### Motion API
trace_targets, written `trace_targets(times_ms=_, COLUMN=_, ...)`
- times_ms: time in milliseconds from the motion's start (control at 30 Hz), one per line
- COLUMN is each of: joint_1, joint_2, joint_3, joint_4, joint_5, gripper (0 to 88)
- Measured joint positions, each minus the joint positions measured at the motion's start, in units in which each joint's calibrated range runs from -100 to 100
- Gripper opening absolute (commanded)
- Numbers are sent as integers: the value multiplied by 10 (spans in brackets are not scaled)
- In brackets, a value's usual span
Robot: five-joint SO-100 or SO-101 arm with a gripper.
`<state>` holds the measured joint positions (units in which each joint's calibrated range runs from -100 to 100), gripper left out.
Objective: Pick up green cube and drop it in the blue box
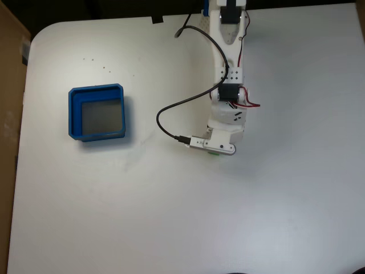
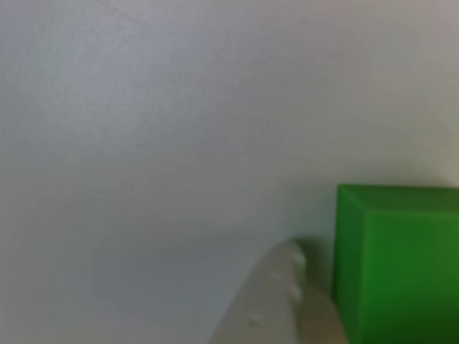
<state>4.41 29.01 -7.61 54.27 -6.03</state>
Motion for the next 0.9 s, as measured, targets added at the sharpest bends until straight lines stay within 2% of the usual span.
trace_targets(times_ms=500, joint_1=1, joint_2=0, joint_3=0, joint_4=0, joint_5=0, gripper=29)
trace_targets(times_ms=900, joint_1=11, joint_2=-7, joint_3=0, joint_4=0, joint_5=0, gripper=25)
